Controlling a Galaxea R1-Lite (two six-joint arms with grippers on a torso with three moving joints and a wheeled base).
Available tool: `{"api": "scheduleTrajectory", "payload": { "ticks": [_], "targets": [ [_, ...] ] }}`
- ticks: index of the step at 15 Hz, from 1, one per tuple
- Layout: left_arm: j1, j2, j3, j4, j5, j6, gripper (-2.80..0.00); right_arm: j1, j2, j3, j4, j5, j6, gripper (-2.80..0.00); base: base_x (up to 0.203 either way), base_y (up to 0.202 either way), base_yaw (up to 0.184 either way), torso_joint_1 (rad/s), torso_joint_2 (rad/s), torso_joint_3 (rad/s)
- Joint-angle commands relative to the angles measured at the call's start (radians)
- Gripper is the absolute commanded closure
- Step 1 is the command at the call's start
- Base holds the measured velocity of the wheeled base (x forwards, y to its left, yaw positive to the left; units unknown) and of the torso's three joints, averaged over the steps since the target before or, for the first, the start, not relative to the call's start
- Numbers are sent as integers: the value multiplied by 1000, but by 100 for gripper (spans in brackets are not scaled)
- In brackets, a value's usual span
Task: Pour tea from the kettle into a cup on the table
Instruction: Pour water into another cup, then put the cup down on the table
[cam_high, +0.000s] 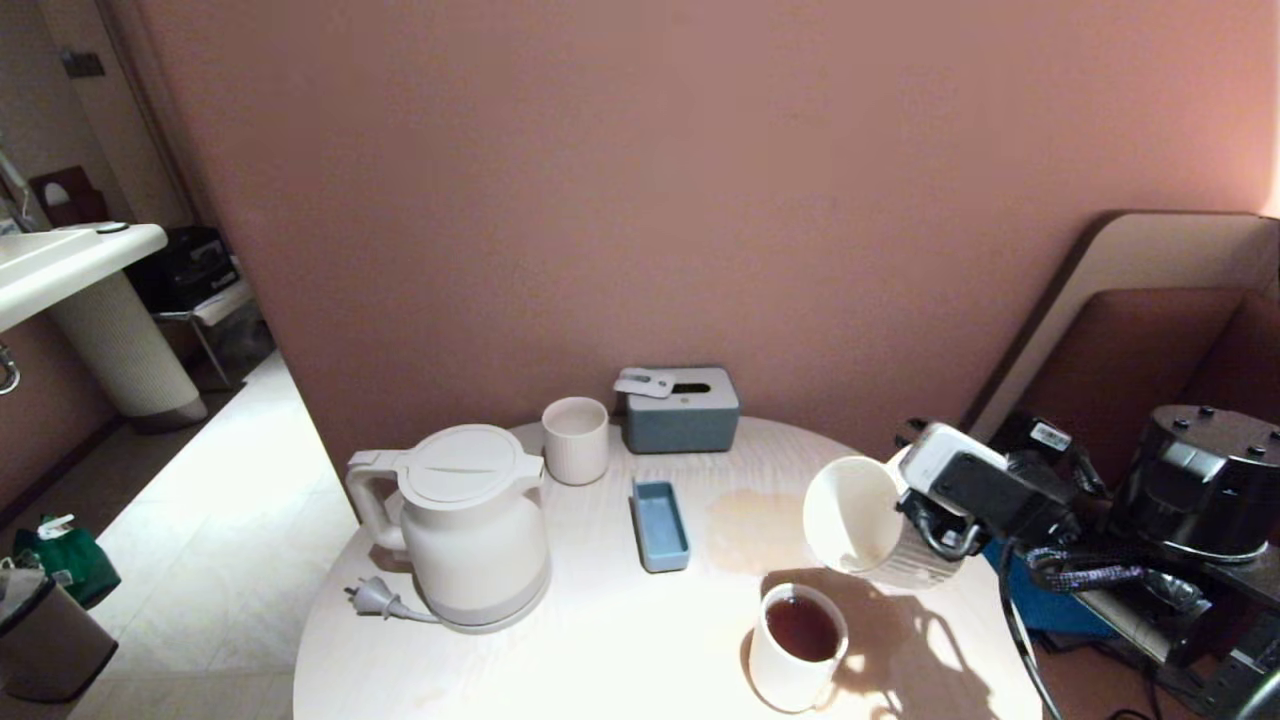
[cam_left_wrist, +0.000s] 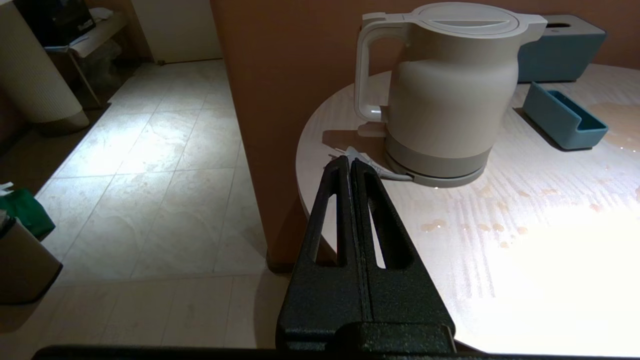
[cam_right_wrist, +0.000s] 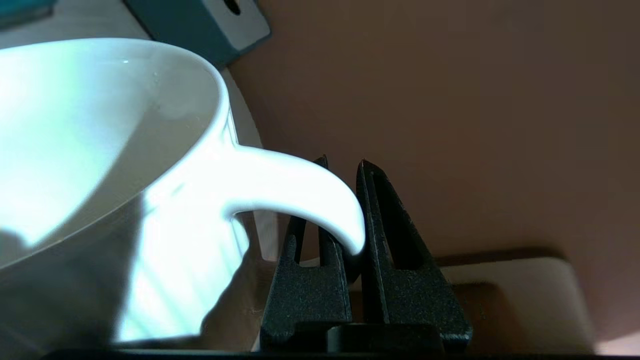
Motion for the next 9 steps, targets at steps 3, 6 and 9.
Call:
{"api": "scheduleTrajectory", "payload": {
  "ticks": [3,6,9],
  "targets": [
    [0,0,0,-1,0,0,0,-43,32,-19,-14,1,283,0,0,0,0,0,0,0],
    [0,1,0,-1,0,0,0,-50,73,-69,-14,-4,554,0,0,0,0,0,0,0],
    [0,1,0,1,0,0,0,-61,135,-130,-15,-5,713,0,0,0,0,0,0,0]
  ]
}}
